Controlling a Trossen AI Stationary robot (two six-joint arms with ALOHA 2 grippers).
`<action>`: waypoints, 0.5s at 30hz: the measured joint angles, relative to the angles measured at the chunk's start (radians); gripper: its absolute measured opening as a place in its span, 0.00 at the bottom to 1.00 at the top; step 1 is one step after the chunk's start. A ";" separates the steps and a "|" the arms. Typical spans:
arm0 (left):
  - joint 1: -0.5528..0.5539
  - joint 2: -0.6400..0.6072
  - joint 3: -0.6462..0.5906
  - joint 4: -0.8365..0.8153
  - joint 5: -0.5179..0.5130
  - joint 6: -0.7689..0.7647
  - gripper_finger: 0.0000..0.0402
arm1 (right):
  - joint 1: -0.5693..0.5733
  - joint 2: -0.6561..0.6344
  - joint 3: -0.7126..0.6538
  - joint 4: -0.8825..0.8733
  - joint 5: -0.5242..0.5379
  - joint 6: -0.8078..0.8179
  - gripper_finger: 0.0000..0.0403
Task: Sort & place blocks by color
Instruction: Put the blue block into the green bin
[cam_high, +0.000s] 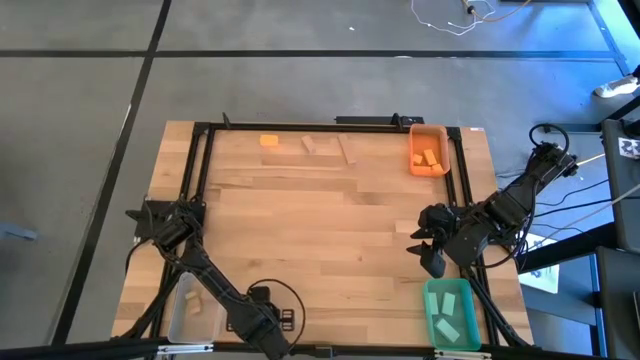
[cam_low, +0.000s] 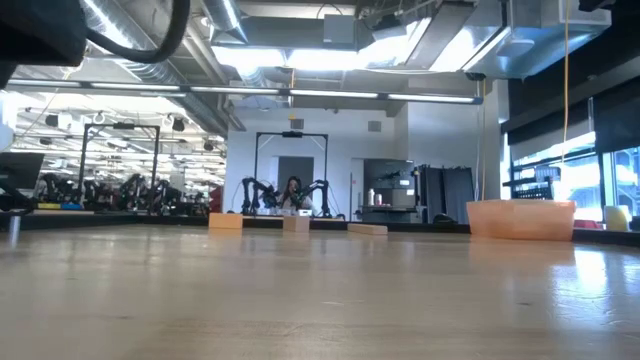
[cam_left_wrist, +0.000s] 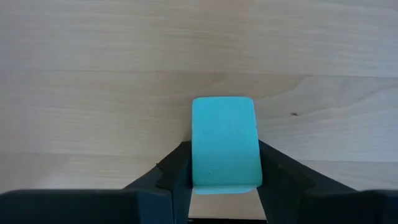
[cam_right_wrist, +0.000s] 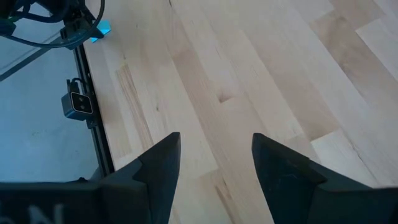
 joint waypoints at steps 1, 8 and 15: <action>-0.001 0.000 0.000 -0.002 0.000 0.001 0.35 | 0.000 0.000 0.000 0.000 0.000 0.000 0.50; 0.000 0.000 0.000 -0.015 0.007 0.029 0.34 | 0.000 0.000 0.000 0.000 0.000 0.000 0.50; 0.026 0.000 0.000 0.029 -0.071 0.144 0.32 | 0.000 0.000 0.000 0.000 0.000 0.000 0.50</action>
